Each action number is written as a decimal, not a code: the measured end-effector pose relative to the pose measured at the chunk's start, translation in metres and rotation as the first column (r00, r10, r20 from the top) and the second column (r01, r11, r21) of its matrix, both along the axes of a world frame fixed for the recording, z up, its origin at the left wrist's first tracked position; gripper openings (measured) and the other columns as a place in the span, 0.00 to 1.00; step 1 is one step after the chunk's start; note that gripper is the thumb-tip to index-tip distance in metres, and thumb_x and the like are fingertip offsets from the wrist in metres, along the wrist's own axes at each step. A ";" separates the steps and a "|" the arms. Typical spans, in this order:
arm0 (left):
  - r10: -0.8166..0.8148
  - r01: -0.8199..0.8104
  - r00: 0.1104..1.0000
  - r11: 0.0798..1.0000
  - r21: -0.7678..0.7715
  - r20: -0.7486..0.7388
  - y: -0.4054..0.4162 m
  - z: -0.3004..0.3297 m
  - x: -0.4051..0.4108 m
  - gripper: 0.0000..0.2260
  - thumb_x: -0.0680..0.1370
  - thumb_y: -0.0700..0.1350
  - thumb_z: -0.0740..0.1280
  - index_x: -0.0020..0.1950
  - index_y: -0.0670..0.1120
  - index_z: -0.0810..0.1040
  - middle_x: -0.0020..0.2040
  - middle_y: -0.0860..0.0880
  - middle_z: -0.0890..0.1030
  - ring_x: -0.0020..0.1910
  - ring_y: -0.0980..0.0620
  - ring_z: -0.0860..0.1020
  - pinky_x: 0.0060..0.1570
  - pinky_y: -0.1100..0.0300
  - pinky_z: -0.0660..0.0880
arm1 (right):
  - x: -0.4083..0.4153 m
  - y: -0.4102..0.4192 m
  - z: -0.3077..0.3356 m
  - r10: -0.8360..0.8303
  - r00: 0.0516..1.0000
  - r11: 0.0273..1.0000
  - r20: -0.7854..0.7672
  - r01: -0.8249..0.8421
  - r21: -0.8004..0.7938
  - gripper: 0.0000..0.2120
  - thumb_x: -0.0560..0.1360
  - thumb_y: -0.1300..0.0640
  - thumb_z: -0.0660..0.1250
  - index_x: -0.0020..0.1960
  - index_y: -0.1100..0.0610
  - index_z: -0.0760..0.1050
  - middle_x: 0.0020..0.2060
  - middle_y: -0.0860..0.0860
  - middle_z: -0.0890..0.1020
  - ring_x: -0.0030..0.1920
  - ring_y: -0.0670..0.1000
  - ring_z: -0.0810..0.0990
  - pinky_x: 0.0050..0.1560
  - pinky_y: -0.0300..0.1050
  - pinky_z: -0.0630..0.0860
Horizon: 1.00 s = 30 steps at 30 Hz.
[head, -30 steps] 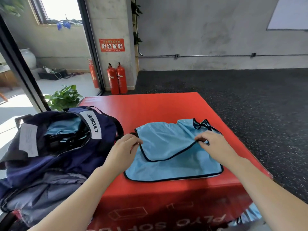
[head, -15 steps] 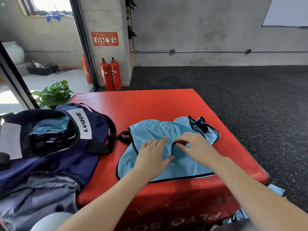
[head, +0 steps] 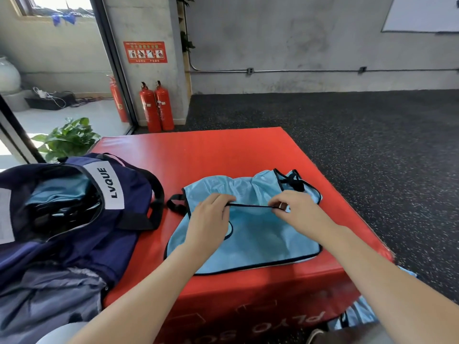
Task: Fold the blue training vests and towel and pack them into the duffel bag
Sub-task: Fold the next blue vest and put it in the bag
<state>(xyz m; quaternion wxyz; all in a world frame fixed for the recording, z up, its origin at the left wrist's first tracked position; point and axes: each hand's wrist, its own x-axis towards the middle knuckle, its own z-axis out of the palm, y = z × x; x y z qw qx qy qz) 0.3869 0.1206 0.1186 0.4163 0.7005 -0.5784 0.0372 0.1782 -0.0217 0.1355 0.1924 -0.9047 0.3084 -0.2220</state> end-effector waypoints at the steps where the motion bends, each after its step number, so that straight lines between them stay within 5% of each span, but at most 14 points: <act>1: 0.006 -0.006 1.000 1.000 -0.001 0.007 0.003 0.000 0.007 0.11 0.80 0.37 0.65 0.59 0.47 0.82 0.54 0.53 0.82 0.51 0.51 0.80 0.52 0.54 0.77 | -0.005 -0.003 0.001 -0.020 1.000 1.000 -0.003 0.020 0.017 0.08 0.75 0.62 0.73 0.51 0.51 0.84 0.43 0.41 0.80 0.46 0.39 0.79 0.49 0.35 0.73; 6: 0.057 -0.054 0.997 0.997 0.050 -0.056 0.024 0.000 0.033 0.13 0.79 0.37 0.65 0.62 0.48 0.78 0.54 0.54 0.80 0.51 0.55 0.78 0.53 0.56 0.76 | -0.027 -0.013 0.002 -0.114 0.993 0.992 0.044 0.111 0.068 0.10 0.76 0.64 0.72 0.51 0.51 0.84 0.46 0.42 0.82 0.49 0.35 0.78 0.49 0.24 0.69; 9: 0.054 -0.051 0.997 0.997 0.050 -0.057 0.035 0.002 0.039 0.14 0.78 0.35 0.65 0.60 0.48 0.78 0.51 0.56 0.77 0.49 0.64 0.74 0.52 0.69 0.72 | -0.035 -0.012 0.005 -0.120 0.991 0.990 0.058 0.115 0.078 0.09 0.75 0.63 0.73 0.50 0.49 0.84 0.44 0.41 0.83 0.47 0.39 0.80 0.49 0.28 0.72; 12: 0.029 -0.027 0.999 0.999 0.045 -0.030 0.042 0.002 0.039 0.15 0.77 0.31 0.64 0.58 0.47 0.79 0.52 0.57 0.75 0.50 0.63 0.74 0.52 0.76 0.67 | -0.038 -0.005 0.010 -0.142 0.987 0.986 0.075 0.135 0.098 0.08 0.75 0.62 0.73 0.47 0.49 0.82 0.40 0.40 0.82 0.43 0.39 0.79 0.45 0.32 0.72; 17: -0.023 0.021 0.999 0.997 0.069 0.030 0.053 -0.005 0.049 0.16 0.74 0.26 0.60 0.49 0.46 0.77 0.50 0.54 0.74 0.50 0.58 0.73 0.53 0.69 0.69 | -0.051 0.005 0.011 -0.154 0.987 0.987 0.047 0.151 0.059 0.13 0.77 0.61 0.70 0.41 0.46 0.74 0.35 0.44 0.80 0.35 0.40 0.75 0.37 0.42 0.72; 22: -0.028 0.023 0.999 0.991 0.134 0.037 0.068 -0.005 0.060 0.15 0.72 0.27 0.62 0.42 0.48 0.75 0.46 0.56 0.75 0.47 0.58 0.74 0.47 0.69 0.70 | -0.066 0.002 0.000 -0.084 0.989 0.996 -0.123 0.079 -0.041 0.16 0.79 0.66 0.63 0.46 0.46 0.81 0.46 0.40 0.82 0.48 0.41 0.80 0.53 0.48 0.78; 30: -0.150 0.130 0.988 0.947 0.293 0.046 0.080 -0.017 0.050 0.11 0.74 0.38 0.69 0.44 0.56 0.81 0.48 0.62 0.77 0.53 0.59 0.75 0.57 0.63 0.71 | -0.077 0.001 -0.013 -0.068 0.972 0.998 -0.225 0.065 -0.021 0.12 0.82 0.60 0.62 0.56 0.49 0.83 0.52 0.40 0.80 0.56 0.42 0.77 0.63 0.44 0.74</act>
